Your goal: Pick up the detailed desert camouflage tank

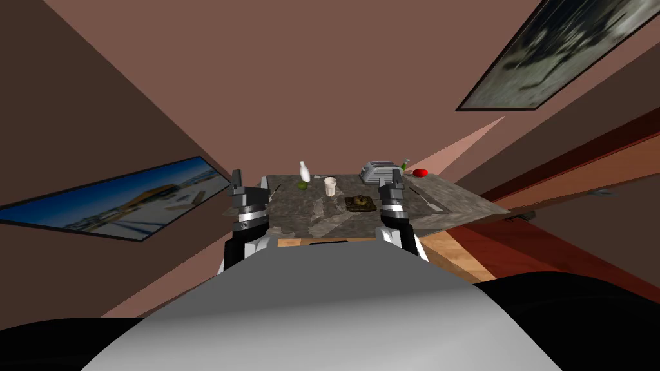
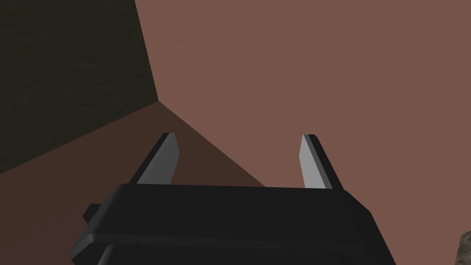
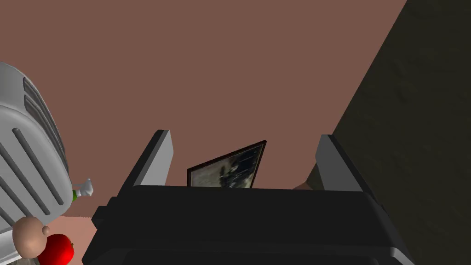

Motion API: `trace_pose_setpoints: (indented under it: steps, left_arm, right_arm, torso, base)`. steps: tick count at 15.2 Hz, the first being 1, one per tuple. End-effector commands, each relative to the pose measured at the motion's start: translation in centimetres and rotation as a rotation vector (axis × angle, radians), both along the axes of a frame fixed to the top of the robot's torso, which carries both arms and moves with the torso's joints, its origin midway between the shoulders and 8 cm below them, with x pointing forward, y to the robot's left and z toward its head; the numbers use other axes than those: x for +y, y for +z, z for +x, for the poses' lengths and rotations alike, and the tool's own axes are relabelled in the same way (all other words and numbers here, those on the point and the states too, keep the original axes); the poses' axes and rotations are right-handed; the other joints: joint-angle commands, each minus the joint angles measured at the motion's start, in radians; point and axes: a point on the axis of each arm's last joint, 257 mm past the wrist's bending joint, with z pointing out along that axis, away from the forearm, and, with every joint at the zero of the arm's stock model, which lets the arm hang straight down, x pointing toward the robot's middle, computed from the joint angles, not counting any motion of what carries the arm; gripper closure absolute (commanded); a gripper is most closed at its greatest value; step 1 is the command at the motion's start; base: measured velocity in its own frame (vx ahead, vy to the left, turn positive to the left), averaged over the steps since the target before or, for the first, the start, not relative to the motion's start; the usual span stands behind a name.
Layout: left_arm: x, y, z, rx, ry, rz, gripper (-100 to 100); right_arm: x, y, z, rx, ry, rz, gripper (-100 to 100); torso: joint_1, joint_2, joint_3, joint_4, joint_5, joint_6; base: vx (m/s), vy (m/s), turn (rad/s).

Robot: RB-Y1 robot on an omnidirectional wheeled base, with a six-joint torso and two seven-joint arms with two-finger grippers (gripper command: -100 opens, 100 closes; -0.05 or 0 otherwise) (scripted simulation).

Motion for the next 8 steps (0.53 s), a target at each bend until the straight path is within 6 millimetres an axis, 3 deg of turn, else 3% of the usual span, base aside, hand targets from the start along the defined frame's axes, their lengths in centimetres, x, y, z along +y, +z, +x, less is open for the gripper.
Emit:
trace_pose_setpoints:
  steps: [1, 8]
  left_arm:
    - [0.0, 0.0, 0.0, 0.0, 0.0, 0.0, 0]
    - [0.0, 0.0, 0.0, 0.0, 0.0, 0.0, 0]
  right_arm:
    - [0.3, -0.2, 0.2, 0.01, 0.013, -0.029, -100]
    - [1.5, -1.8, 0.8, 0.059, 0.062, -0.157, -100]
  torso:
    - [0.0, 0.0, 0.0, 0.0, 0.0, 0.0]
    - [-0.003, 0.0, 0.0, 0.0, -0.001, 0.0]
  base:
    - [-0.001, -0.005, 0.03]
    - [-0.005, -0.032, 0.064]
